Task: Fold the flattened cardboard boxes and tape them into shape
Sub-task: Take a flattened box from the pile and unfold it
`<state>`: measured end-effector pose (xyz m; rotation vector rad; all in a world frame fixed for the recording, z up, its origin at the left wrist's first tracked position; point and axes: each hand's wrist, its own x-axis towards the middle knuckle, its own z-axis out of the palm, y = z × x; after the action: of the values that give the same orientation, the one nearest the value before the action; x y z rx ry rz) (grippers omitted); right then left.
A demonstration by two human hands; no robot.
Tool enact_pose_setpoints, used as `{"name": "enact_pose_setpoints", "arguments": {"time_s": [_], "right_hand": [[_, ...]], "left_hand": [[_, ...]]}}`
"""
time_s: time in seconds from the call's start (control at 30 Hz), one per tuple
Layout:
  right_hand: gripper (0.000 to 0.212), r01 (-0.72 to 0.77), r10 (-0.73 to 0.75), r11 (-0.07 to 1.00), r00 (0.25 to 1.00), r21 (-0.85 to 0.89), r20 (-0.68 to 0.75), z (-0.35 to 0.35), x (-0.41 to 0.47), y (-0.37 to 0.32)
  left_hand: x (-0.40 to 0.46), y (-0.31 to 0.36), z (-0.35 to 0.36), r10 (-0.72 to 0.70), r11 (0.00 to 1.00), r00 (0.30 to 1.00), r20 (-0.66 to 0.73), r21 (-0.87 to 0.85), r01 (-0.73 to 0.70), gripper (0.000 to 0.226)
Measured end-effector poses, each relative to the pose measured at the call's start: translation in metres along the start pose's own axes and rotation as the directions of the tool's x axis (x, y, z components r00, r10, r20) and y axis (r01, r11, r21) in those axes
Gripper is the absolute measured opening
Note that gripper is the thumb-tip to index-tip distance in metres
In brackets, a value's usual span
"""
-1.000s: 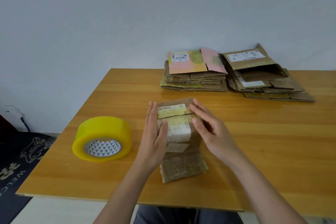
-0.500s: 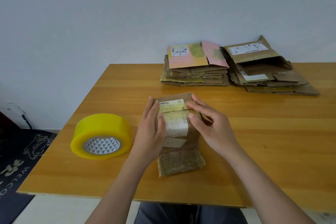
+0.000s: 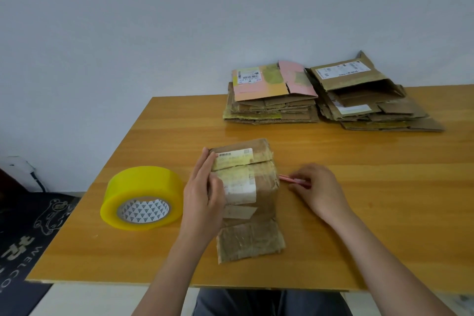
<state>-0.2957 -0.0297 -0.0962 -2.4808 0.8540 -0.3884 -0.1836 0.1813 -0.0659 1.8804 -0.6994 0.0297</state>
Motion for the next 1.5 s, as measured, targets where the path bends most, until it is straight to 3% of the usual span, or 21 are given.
{"name": "enact_pose_setpoints", "arguments": {"time_s": [0.1,0.17,0.3,0.37,0.43,0.5,0.57,0.7,0.9,1.13,1.23,1.3,1.37,1.43,1.5], "right_hand": [[0.013,-0.043,0.036,0.997,0.994,-0.058,-0.106,-0.002,-0.003,0.005],[0.013,-0.167,0.150,0.980,0.977,-0.111,-0.149,-0.008,-0.004,0.008],[0.025,-0.330,0.311,0.926,0.942,-0.185,-0.125,-0.017,-0.009,0.012],[0.035,-0.191,0.161,0.973,0.962,-0.127,-0.219,-0.018,-0.011,0.005],[0.043,0.081,-0.042,0.986,0.966,0.146,-0.255,-0.021,-0.013,-0.013],[0.047,0.202,-0.147,0.876,0.977,0.438,-0.156,-0.022,-0.018,-0.036],[0.045,0.240,-0.200,0.818,0.971,0.523,-0.132,-0.016,-0.020,-0.046],[0.051,0.304,-0.229,0.885,0.944,0.354,-0.239,-0.005,-0.014,-0.044],[0.068,0.221,-0.227,0.974,0.943,-0.052,-0.244,-0.004,-0.013,-0.061],[0.061,0.255,-0.213,0.954,0.947,0.160,-0.241,0.002,-0.021,-0.063],[0.059,0.235,-0.189,0.960,0.944,0.150,-0.269,0.000,-0.025,-0.065],[0.057,0.247,-0.205,0.961,0.939,0.128,-0.275,-0.003,-0.026,-0.068],[0.053,0.274,-0.232,0.955,0.929,0.112,-0.290,-0.006,-0.027,-0.073],[0.046,0.317,-0.275,0.946,0.895,0.070,-0.350,-0.009,-0.029,-0.082],[0.038,0.390,-0.328,0.918,0.845,0.067,-0.423,-0.009,-0.034,-0.100]], "left_hand": [[0.001,-0.001,0.000,-0.013,1.000,0.999,-0.034,-0.007,0.013,0.044],[0.001,0.001,0.002,-0.032,0.999,0.999,-0.037,-0.018,0.031,0.044],[0.003,0.003,0.009,-0.010,1.000,1.000,-0.012,0.020,0.011,0.045],[0.007,0.005,0.015,-0.016,1.000,1.000,-0.005,0.015,0.016,0.044],[0.011,0.008,0.019,-0.013,1.000,1.000,0.013,0.027,0.013,0.044],[0.014,0.011,0.022,0.000,0.999,1.000,0.023,0.044,-0.002,0.045],[0.016,0.011,0.024,0.023,0.998,0.999,0.026,0.064,-0.024,0.047],[0.016,0.009,0.024,0.063,0.991,0.995,0.073,0.110,-0.071,0.043],[0.027,0.011,0.020,0.036,0.980,0.984,0.174,0.189,-0.070,0.047],[0.022,0.019,0.006,0.038,0.958,0.968,0.248,0.267,-0.106,0.062],[0.020,0.022,-0.001,0.070,0.957,0.973,0.222,0.259,-0.128,0.063],[0.019,0.023,-0.012,0.126,0.948,0.979,0.162,0.270,-0.166,0.051],[0.017,0.023,-0.028,0.251,0.932,0.967,0.040,0.261,-0.252,0.037],[0.012,0.022,-0.049,0.396,0.888,0.913,-0.098,0.293,-0.354,0.032],[0.006,0.016,-0.074,0.442,0.875,0.862,-0.247,0.330,-0.355,0.034]]}}
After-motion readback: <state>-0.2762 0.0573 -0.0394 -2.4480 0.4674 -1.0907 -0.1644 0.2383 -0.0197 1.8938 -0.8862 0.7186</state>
